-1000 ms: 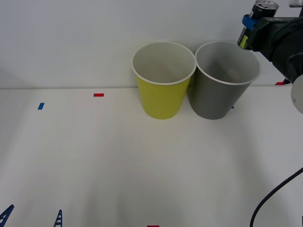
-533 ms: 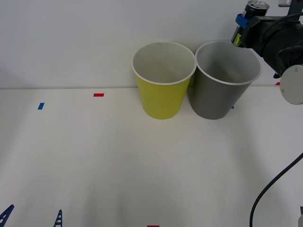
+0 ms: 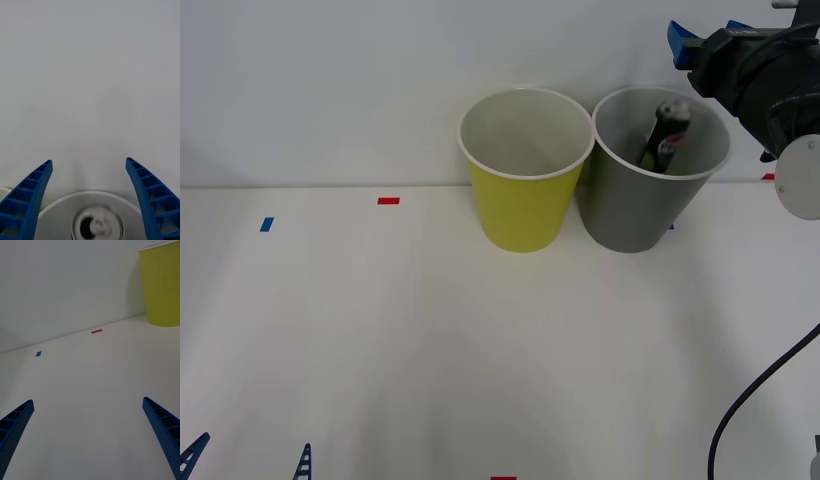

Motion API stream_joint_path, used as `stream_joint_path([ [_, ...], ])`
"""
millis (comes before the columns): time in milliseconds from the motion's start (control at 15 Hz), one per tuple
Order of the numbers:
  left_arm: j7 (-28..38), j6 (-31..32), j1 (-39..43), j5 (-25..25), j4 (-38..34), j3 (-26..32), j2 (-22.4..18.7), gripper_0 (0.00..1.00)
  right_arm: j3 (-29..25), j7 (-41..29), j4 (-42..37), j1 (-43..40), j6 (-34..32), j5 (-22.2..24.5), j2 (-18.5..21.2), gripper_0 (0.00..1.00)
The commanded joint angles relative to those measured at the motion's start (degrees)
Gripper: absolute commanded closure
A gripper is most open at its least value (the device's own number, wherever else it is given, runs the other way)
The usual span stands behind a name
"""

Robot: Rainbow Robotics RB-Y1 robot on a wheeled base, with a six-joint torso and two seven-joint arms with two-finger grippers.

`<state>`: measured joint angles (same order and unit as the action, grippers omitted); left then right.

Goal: Put cans in the gray bin and PET bottles in the light green bin.

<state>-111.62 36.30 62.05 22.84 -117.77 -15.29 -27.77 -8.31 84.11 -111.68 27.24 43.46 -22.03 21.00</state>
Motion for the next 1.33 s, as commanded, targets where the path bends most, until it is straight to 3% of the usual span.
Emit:
stream_joint_path([
  [67,0.0,0.0,0.0,0.0,0.0,0.0,0.0,0.0,-2.2,0.5,-8.6,-0.2,9.7,0.8,0.1,0.0],
  [400,0.0,0.0,0.0,0.0,0.0,0.0,0.0,0.0,-3.6,-0.9,-23.0,-11.8,9.9,-0.8,0.9,0.0],
  [667,0.0,0.0,0.0,0.0,0.0,0.0,0.0,0.0,-3.6,-1.8,-32.4,-25.9,3.0,-1.5,1.9,0.0],
  [933,0.0,0.0,0.0,0.0,0.0,0.0,0.0,0.0,-2.3,-2.1,-36.2,-38.7,-7.7,-1.4,1.9,0.0],
  [1333,0.0,0.0,0.0,0.0,0.0,0.0,0.0,0.0,2.8,-3.0,-32.8,-51.2,-28.0,4.5,1.8,0.0],
])
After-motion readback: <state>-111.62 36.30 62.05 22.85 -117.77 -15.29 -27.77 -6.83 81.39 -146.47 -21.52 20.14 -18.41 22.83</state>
